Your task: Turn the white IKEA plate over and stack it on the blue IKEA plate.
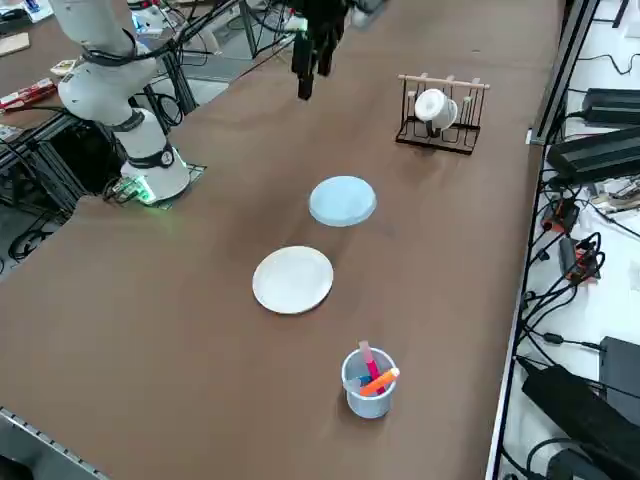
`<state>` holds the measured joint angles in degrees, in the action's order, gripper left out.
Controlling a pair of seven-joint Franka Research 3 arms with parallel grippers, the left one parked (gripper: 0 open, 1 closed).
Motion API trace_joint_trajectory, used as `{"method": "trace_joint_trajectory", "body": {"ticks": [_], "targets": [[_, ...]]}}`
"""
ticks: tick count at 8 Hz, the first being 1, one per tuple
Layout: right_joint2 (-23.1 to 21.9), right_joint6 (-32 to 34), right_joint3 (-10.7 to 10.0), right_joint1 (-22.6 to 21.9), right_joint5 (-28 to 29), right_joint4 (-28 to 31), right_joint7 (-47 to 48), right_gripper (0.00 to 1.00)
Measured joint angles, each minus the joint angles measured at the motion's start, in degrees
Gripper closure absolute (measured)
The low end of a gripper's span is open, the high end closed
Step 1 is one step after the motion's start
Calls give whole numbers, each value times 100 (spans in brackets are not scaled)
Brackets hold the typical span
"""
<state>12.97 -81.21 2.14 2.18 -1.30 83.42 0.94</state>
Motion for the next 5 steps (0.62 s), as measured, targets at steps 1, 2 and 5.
{"method": "trace_joint_trajectory", "body": {"ticks": [1, 2, 5], "targets": [[107, -368, -26, 16, -10, 316, -10, 0], [174, -962, -56, 60, -23, 753, -20, 0], [239, -3060, -89, 430, -35, 2353, -344, 0]]}}
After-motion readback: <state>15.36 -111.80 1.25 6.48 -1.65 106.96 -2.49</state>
